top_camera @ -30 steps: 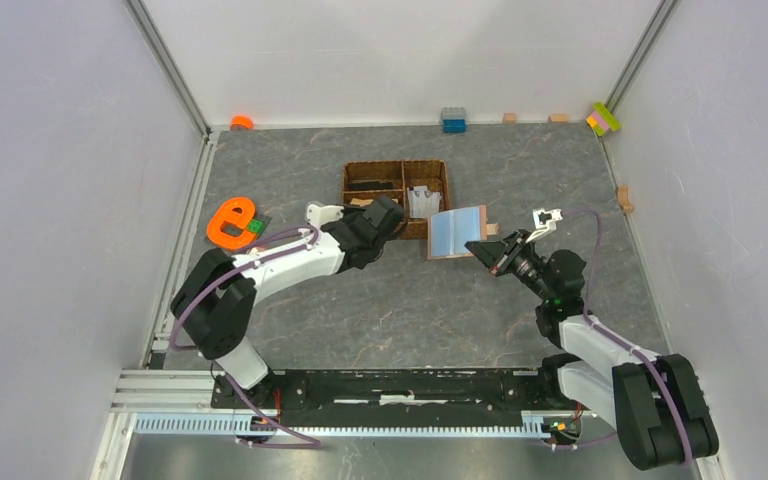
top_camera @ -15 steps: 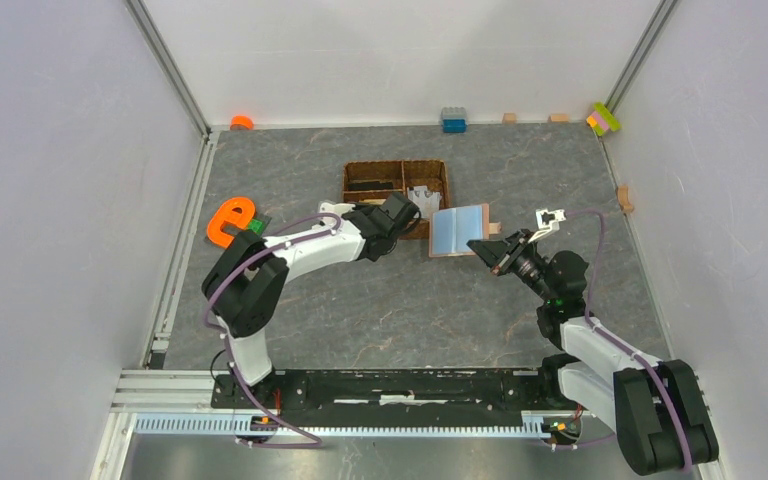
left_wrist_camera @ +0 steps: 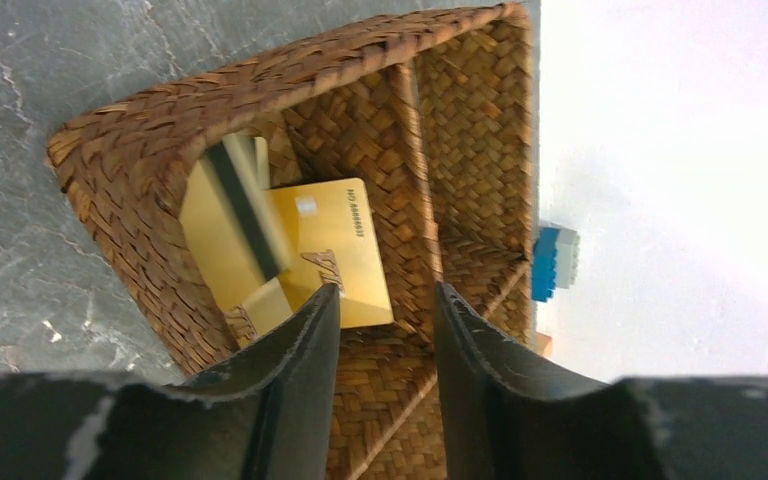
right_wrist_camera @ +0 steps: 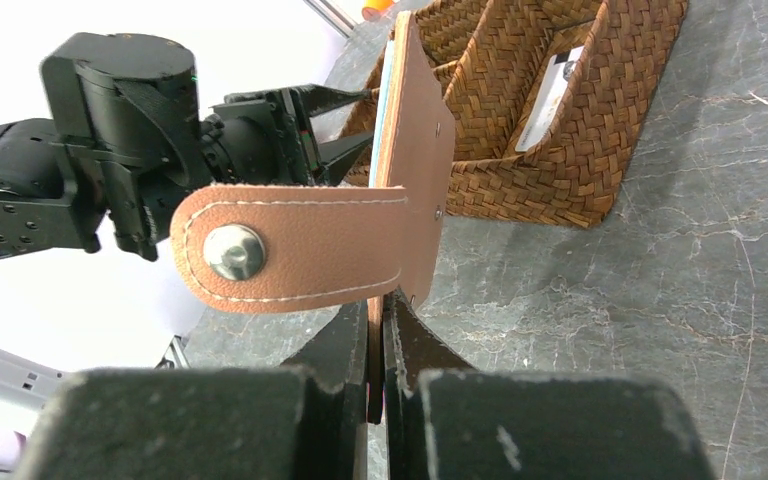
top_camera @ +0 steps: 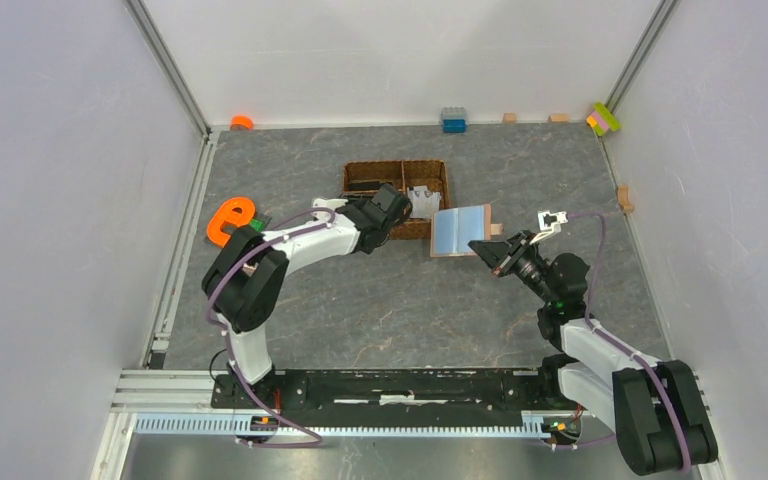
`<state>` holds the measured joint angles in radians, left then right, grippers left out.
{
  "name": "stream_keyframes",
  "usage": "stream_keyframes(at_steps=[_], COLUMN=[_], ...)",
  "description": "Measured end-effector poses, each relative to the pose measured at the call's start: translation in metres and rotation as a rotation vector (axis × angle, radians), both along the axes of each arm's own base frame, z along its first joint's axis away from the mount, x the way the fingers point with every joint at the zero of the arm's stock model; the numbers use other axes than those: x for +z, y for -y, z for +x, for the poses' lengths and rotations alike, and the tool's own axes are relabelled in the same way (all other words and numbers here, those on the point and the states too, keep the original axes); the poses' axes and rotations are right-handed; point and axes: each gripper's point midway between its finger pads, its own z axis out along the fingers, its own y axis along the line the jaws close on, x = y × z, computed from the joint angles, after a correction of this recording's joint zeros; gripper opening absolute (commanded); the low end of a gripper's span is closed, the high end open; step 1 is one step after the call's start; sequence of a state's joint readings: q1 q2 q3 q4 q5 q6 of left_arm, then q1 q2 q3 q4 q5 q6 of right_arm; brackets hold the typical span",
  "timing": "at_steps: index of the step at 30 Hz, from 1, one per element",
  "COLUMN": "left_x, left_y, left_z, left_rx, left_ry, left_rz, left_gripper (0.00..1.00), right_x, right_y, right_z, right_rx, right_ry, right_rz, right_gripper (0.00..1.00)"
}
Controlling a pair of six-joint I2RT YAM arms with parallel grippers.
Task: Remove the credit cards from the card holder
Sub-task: Place the credit card in the storage box.
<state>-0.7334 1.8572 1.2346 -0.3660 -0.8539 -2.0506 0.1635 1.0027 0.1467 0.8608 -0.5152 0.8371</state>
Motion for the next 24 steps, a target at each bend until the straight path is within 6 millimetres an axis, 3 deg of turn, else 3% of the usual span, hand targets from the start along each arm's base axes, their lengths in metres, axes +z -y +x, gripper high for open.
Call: stream_keyframes(at_steps=[5,9,13,20,22,24], left_x=[0.038,0.075,0.097,0.098,0.096,0.093], left_y=[-0.003,-0.015,-0.025,-0.021,-0.011,0.004], left_z=[-0.008,-0.025,-0.046,-0.091,-0.104,-0.116], left_rx=[-0.042,-0.088,-0.214,-0.562,-0.683,-0.818], left_ry=[0.047,0.096,0.138,0.225,0.275,0.336], left_rz=[-0.018,-0.037,0.032,0.167,0.183,0.191], left_gripper=[0.52,0.63,0.66,0.74,0.83,0.85], right_x=[0.001,0.004,0.010,0.031,0.040,0.047], right_y=[-0.002,-0.004,-0.007,-0.017,-0.020,-0.024], right_z=[0.000,-0.003,-0.006,-0.017,-0.021,-0.026], right_rx=[0.011,0.031,0.054,0.141,0.171,0.206], right_ry=[0.000,0.015,0.038,0.090,0.109,0.114], right_rz=[0.010,0.024,0.041,0.131,0.167,0.211], right_gripper=[0.00,0.00,0.00,0.00,0.00,0.00])
